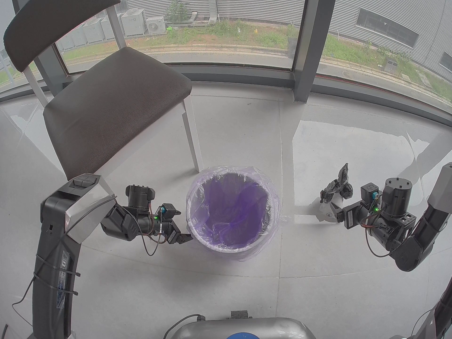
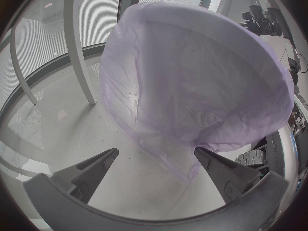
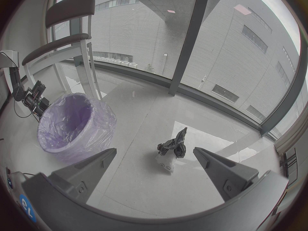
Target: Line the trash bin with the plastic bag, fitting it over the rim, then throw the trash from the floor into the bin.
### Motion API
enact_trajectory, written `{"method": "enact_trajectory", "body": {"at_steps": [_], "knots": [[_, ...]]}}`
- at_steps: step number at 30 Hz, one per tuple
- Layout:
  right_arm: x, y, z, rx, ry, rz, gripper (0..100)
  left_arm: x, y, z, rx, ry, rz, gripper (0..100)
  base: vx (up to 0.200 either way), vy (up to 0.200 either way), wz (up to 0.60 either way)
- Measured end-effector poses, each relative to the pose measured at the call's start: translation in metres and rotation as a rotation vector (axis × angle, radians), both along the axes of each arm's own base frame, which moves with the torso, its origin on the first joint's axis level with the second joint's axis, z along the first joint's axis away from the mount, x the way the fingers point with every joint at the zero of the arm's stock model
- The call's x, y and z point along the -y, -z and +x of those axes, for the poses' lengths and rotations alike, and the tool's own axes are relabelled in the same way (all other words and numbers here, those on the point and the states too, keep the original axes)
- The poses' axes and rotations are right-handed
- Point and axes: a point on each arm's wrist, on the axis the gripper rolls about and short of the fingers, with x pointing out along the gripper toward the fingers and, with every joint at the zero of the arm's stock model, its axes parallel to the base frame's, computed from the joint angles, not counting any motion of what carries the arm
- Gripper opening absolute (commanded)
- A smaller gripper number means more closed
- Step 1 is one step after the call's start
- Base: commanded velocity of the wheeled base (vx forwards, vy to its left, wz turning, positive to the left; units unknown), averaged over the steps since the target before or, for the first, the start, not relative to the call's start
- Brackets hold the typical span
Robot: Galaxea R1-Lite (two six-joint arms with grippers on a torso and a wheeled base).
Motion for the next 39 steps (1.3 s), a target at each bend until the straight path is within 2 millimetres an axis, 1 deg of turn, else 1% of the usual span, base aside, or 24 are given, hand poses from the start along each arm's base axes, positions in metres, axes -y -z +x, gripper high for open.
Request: {"method": "enact_trajectory", "body": {"at_steps": [6, 12, 18, 24, 26, 30, 33, 39], "knots": [[0.005, 0.001, 0.003, 0.0, 0.007, 0.001, 100, -0.011, 0.005, -0.005, 0.02, -0.01, 0.009, 100, 0.0, 0.0, 0.0], [0.009, 0.0, 0.002, 0.002, 0.017, 0.0, 100, -0.025, 0.003, -0.023, 0.055, -0.034, 0.0, 100, 0.0, 0.0, 0.0], [0.016, -0.008, -0.003, 0.023, 0.035, -0.005, 100, -0.033, -0.005, -0.049, 0.118, -0.046, -0.013, 100, 0.0, 0.0, 0.0], [0.028, -0.025, -0.008, 0.078, 0.068, -0.009, 100, -0.038, -0.021, -0.087, 0.176, -0.053, -0.032, 100, 0.0, 0.0, 0.0], [0.031, -0.032, -0.01, 0.097, 0.076, -0.011, 100, -0.038, -0.031, -0.1, 0.193, -0.054, -0.043, 100, 0.0, 0.0, 0.0], [0.037, -0.045, -0.015, 0.143, 0.093, -0.018, 100, -0.035, -0.06, -0.125, 0.236, -0.051, -0.083, 100, 0.0, 0.0, 0.0], [0.042, -0.055, -0.019, 0.176, 0.105, -0.027, 100, -0.029, -0.085, -0.142, 0.273, -0.046, -0.127, 100, 0.0, 0.0, 0.0], [0.047, -0.07, -0.026, 0.229, 0.118, -0.041, 100, -0.017, -0.134, -0.171, 0.357, -0.016, -0.213, 100, 0.0, 0.0, 0.0]]}}
